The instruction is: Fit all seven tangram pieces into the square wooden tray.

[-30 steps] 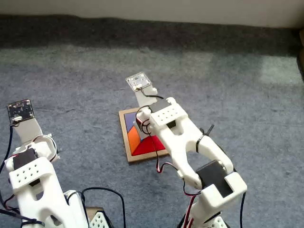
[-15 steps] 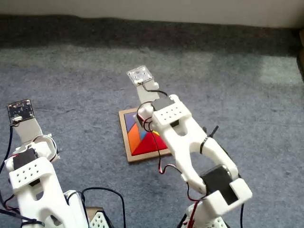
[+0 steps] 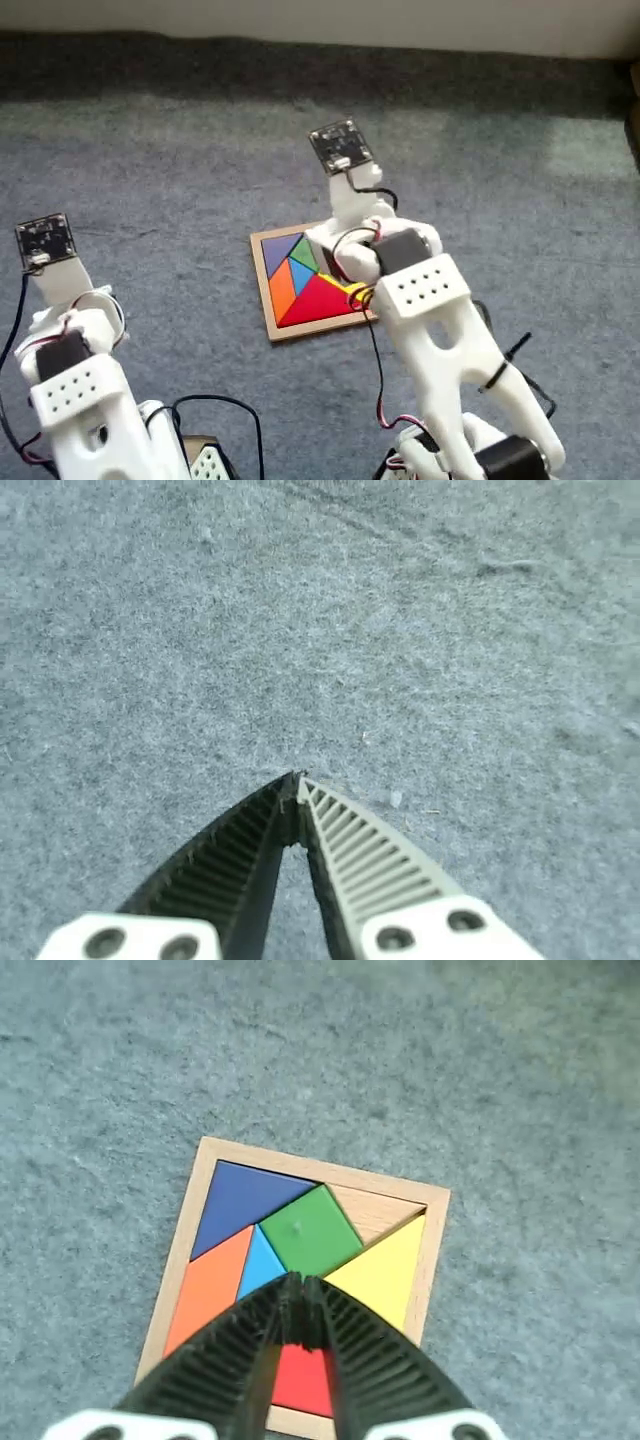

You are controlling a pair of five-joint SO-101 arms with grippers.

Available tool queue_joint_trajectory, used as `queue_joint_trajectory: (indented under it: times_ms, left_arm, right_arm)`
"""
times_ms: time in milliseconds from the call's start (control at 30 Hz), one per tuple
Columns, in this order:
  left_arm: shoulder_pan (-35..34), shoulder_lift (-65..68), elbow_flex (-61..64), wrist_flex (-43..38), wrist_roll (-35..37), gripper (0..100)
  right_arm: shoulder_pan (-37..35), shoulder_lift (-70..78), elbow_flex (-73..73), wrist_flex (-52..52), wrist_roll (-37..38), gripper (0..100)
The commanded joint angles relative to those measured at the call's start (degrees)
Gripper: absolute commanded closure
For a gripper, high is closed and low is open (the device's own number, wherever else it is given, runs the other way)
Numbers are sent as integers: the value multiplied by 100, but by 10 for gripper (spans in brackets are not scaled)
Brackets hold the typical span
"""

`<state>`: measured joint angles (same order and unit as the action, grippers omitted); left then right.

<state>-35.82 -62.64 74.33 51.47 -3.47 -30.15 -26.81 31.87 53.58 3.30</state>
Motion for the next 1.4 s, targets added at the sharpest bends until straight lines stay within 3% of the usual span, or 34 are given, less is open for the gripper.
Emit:
queue_joint_trajectory:
  times_ms: [0,200,467,700,900,1033,1133,1300,1367]
  left_arm:
    - [409,-1631,400,413,-255,995]
    - [743,-4374,1138,1407,-290,994]
    - [1051,-3785,1024,1512,-299,989]
    - [2114,-3785,1086,1556,-273,989]
    - [2914,-3785,1631,1275,-290,989]
    - [3433,-3776,2299,536,-299,990]
    - [3538,-3741,2299,325,-299,990]
    - [3547,-3723,2299,343,-299,992]
    - [3521,-3723,2299,519,-299,993]
  right_arm:
    - [400,-1095,101,40,26,982]
    - [866,-2818,989,57,35,982]
    - [1446,-5411,2826,48,44,982]
    - [2044,-7996,5042,66,44,982]
    - [2202,-7556,5807,224,35,981]
    - [2149,-7749,6730,215,70,981]
    - [2158,-7846,7336,620,70,982]
    - [2158,-7837,7099,1771,70,982]
    - [2158,-7829,7099,1789,70,982]
